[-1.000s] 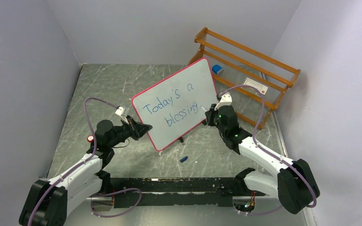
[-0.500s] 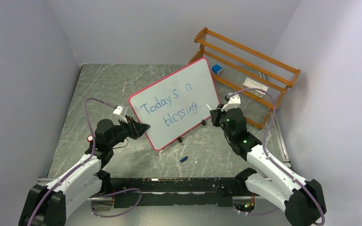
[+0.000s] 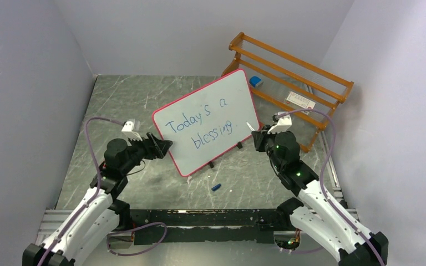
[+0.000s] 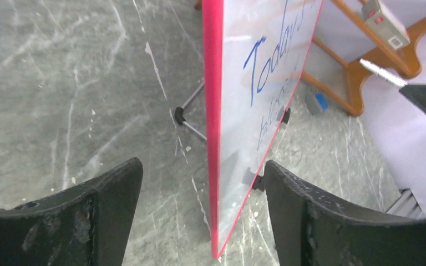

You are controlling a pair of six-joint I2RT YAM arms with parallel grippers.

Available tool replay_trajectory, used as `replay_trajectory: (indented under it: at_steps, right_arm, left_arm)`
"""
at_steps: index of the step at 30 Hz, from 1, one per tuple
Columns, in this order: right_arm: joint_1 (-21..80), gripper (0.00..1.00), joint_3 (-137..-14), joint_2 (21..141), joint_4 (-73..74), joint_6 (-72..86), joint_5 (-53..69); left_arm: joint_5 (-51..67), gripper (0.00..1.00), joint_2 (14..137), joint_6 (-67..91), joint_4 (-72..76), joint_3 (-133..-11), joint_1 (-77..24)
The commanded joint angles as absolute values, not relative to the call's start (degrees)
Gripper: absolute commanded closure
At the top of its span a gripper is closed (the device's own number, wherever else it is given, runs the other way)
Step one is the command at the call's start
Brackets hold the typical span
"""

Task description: Write a sentence on the whiteboard

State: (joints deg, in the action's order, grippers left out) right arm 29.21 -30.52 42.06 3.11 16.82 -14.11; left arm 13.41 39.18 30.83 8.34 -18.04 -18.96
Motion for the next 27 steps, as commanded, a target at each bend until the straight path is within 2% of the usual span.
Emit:
replay_trajectory:
  at_steps: [1,5,21,27]
  right_arm:
    - [28.87,1.0,-33.25,38.96,7.18,17.37,-12.59]
    - [28.89,1.0,-34.16,36.47,10.02,17.38,-11.34]
    - [28.91,1.0,-37.02,33.21,16.24,17.29,-8.59]
    - [28.84,1.0,-36.98,31.46,17.55,17.69,-9.71]
  left_arm:
    - [7.08,0.14,33.69,31.32,-3.86,-23.96,-18.72]
    - [5.67,0.08,30.3,31.54,-13.78,-29.06,-18.72]
    - [13.89,0.15,36.14,20.38,-41.0,-49.7,-18.72]
    - [17.44,0.17,38.19,19.3,-41.2,-50.98,-18.72]
